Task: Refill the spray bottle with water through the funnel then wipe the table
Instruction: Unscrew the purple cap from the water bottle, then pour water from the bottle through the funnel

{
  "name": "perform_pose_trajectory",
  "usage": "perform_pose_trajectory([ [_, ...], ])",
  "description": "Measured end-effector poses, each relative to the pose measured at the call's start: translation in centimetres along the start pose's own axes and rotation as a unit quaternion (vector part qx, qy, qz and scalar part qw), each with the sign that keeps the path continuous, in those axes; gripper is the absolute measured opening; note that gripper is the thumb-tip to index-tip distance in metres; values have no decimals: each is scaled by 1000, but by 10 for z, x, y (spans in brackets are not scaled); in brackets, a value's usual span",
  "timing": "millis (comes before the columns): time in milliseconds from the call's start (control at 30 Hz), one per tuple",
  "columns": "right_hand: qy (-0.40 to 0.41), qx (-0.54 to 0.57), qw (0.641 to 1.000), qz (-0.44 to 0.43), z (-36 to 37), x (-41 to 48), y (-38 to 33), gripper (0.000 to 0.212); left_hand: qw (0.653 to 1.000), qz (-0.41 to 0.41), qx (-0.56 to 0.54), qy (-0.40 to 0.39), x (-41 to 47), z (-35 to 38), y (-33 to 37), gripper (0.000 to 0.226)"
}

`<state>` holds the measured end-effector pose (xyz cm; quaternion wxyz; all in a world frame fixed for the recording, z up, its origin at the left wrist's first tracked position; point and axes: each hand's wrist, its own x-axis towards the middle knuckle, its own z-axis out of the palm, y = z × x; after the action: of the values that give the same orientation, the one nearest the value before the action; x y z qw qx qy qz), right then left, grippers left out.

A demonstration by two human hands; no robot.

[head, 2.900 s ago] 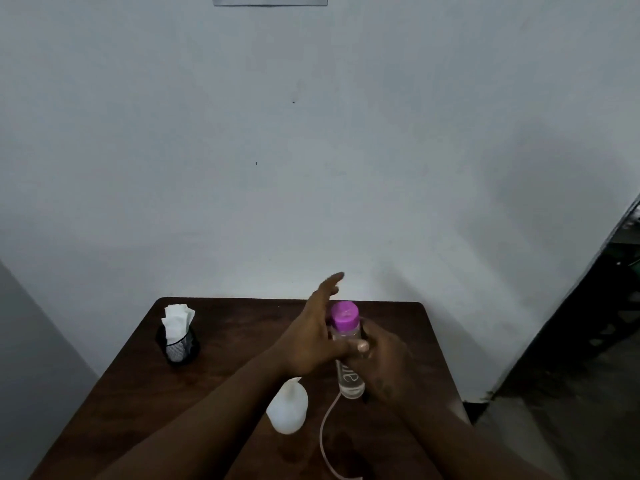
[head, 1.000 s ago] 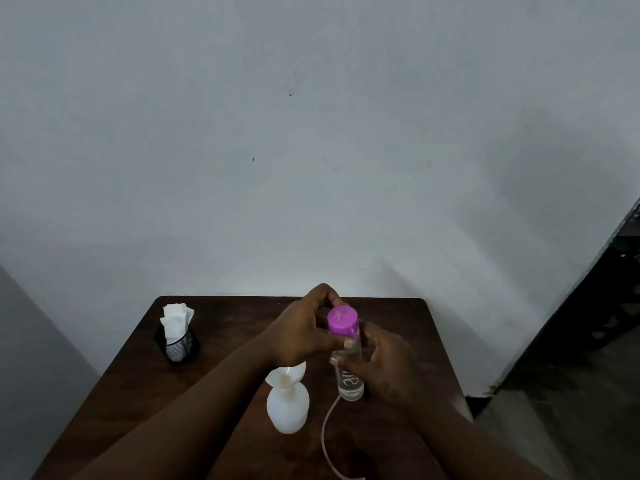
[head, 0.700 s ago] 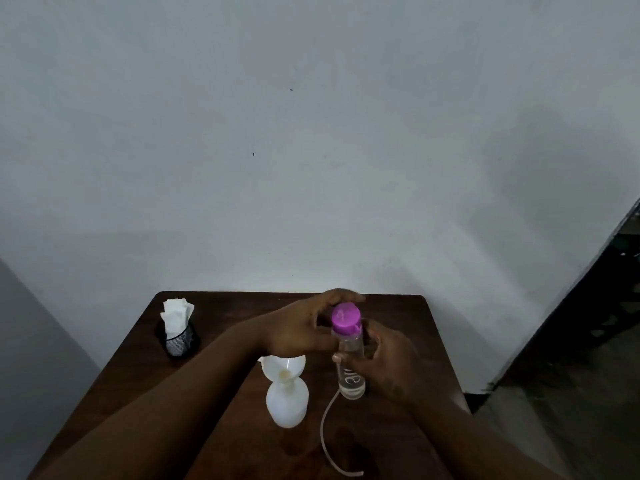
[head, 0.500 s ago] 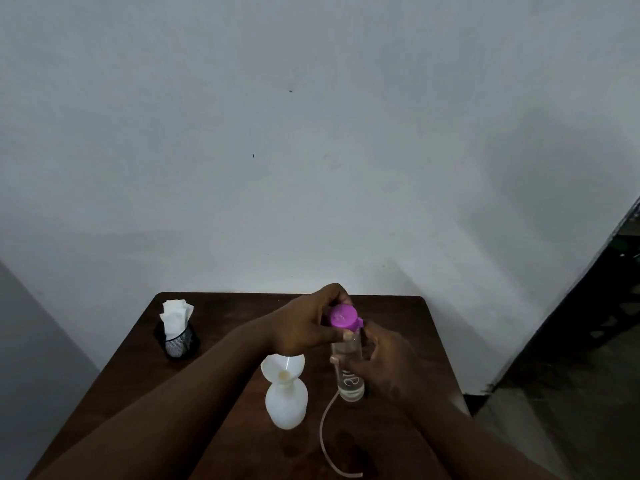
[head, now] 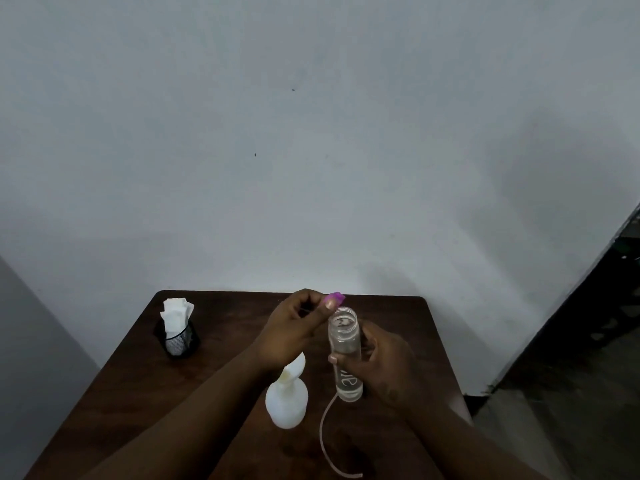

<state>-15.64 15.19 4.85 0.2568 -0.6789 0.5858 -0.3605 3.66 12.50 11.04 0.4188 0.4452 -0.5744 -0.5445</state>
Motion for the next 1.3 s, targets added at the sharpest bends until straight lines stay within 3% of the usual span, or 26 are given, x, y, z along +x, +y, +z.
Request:
perform_pose_trajectory([
  [133, -3, 6, 1000, -6, 5, 1, -9, 50, 998, -12, -62, -9, -8, -13, -8, 24],
  [267, -4, 16, 1000, -9, 13, 4, -15, 58, 996, -19, -88, 8, -16, -30, -18, 38],
  [567, -27, 32, 999, 3, 26, 5, -19, 56, 996, -23, -16, 87, -41, -88, -41, 56],
  [867, -23, 11, 999, 41, 38, -2, -9, 51, 976, -111, 87, 167, -70, -124, -134, 54],
  [1000, -21, 3, 998, 60, 45, -5, -2, 57, 961, -173, 142, 162, -80, -135, -188, 54],
  [1133, -14, -5, 997, 77, 49, -10, 4, 56, 931, -231, 247, 137, -88, -143, -229, 48],
  [1300, -10, -1, 995, 98, 58, -18, 4, 49, 884, -204, 402, 124, -94, -147, -256, 52],
])
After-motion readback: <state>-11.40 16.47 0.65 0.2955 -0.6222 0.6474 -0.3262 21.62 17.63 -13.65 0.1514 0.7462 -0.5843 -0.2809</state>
